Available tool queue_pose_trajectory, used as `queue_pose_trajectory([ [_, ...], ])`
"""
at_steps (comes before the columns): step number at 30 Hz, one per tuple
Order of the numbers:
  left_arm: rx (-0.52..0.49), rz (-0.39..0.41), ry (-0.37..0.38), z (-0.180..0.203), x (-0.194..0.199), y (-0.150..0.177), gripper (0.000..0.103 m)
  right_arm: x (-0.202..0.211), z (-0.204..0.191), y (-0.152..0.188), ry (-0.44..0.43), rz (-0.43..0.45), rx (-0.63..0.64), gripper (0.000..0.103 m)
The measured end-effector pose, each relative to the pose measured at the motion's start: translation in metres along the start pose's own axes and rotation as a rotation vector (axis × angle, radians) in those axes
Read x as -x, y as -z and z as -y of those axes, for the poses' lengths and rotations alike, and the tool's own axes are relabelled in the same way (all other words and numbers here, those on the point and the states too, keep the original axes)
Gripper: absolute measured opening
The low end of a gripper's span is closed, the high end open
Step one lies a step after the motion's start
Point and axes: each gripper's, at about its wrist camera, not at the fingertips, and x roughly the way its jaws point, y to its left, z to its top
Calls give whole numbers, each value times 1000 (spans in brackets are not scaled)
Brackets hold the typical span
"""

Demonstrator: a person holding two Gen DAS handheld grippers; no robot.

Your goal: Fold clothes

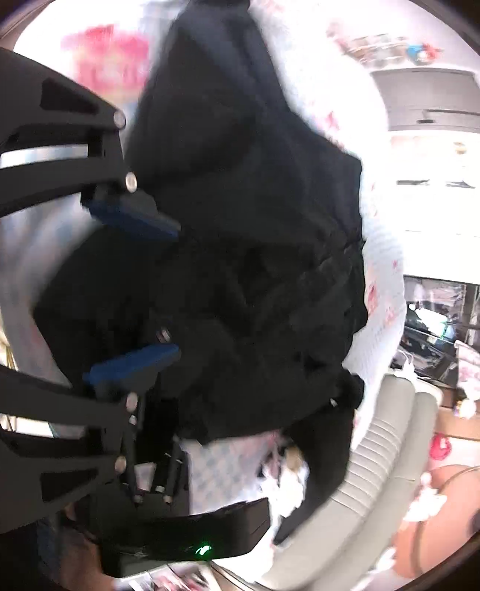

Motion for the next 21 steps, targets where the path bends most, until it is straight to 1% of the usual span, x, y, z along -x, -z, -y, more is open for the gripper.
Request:
queue_pose_trajectory([
  [2, -19, -79, 10, 2, -23, 2, 66, 11, 12, 0, -40, 30, -62, 28],
  [4, -34, -112, -23, 1, -38, 7, 66, 19, 26, -1, -83, 48, -137, 26],
  [5, -29, -121, -31, 0, -41, 10, 66, 18, 27, -4, -74, 48, -162, 25],
  [7, -24, -130, -53, -1, -44, 13, 64, 18, 37, 1, -28, 47, -188, 23],
  [9, -39, -126, -89, 1, -42, 16, 49, 17, 42, 1, -36, 51, -219, 22],
  [10, -48, -125, -108, 3, -41, 17, 35, 17, 42, -3, -24, 57, -225, 21],
  [11, -50, -123, -111, 3, -40, 16, 21, 17, 41, -4, -14, 62, -224, 21],
  [13, -32, -84, -95, 2, -31, 12, 5, 20, 38, -5, 5, 84, -221, 21],
  [15, -1, -25, -80, -1, -18, 9, 5, 23, 36, -4, 28, 107, -220, 20],
  [16, 20, 9, -70, -4, -11, 7, 5, 24, 37, -3, 39, 122, -227, 17],
  [17, 34, 25, -61, -7, -7, 5, 6, 27, 39, -3, 45, 136, -243, 16],
  [18, 37, 24, -59, -9, -6, 4, 6, 30, 42, -3, 50, 151, -261, 15],
  [19, 25, 2, -67, -9, -9, 3, 7, 33, 45, -2, 54, 165, -279, 15],
  [21, -7, -62, -70, -8, -20, 5, 13, 33, 52, -1, 21, 173, -316, 15],
])
